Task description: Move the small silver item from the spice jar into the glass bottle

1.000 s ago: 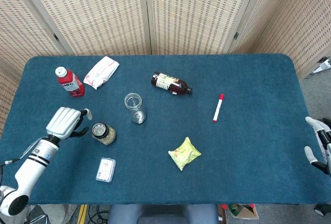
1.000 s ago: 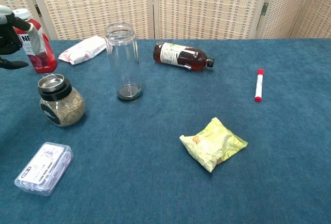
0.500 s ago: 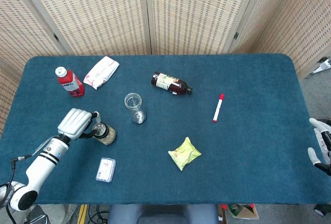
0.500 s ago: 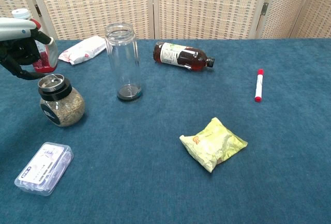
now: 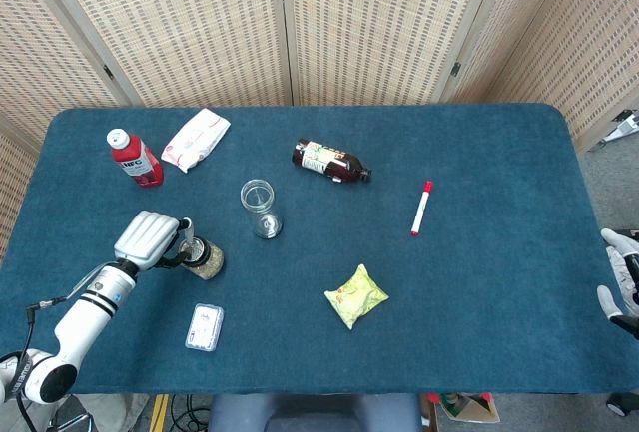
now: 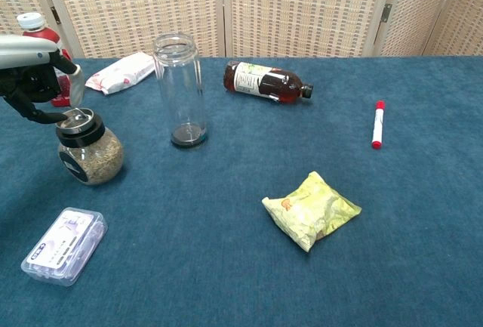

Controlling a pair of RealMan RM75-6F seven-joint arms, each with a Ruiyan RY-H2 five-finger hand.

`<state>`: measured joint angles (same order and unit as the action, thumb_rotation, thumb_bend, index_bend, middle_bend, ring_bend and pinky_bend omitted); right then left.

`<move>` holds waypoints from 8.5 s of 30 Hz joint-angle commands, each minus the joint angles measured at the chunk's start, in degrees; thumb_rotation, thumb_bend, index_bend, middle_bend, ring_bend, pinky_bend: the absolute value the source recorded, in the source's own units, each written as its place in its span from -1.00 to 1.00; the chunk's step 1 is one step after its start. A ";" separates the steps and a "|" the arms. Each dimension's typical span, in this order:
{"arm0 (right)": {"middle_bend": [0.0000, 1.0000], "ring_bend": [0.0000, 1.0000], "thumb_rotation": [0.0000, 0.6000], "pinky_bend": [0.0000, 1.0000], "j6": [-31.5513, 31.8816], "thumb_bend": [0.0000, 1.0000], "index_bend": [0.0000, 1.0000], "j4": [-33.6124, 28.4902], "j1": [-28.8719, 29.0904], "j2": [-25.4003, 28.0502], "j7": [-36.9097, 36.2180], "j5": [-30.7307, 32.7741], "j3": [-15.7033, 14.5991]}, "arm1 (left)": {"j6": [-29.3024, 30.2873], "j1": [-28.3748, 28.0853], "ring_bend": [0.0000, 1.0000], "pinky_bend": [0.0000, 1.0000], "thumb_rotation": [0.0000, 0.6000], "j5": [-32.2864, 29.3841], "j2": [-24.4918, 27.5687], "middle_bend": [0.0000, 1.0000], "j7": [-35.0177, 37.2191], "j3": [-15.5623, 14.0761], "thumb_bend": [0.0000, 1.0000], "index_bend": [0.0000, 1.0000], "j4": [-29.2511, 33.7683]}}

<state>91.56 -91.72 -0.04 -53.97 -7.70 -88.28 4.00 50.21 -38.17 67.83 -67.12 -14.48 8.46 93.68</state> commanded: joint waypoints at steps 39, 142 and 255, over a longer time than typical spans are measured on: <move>-0.56 -0.80 1.00 -0.57 0.14 -0.27 -0.69 1.85 -0.07 -0.98 -1.40 0.20 0.48 | -0.12 -1.86 0.72 1.00 1.00 -1.91 -0.76 0.76 1.06 -1.52 -0.01 0.23 -1.08; -0.56 -0.80 1.00 -0.57 2.02 -0.26 -0.69 -0.01 -1.43 0.75 -0.02 -0.28 0.30 | -8.33 -24.13 0.74 1.00 1.00 -20.69 -3.80 0.78 1.04 5.99 0.10 0.23 -6.42; -0.56 -0.80 1.00 -0.57 2.03 -0.27 -0.69 2.58 -2.17 -0.33 -1.99 0.55 0.52 | -3.07 -22.49 0.97 1.00 1.00 -21.07 1.27 1.00 -8.65 0.29 0.09 -0.36 5.86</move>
<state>93.59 -89.14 -2.20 -54.30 -9.68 -87.73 4.52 47.01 -60.73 46.76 -66.00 -23.27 8.63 99.42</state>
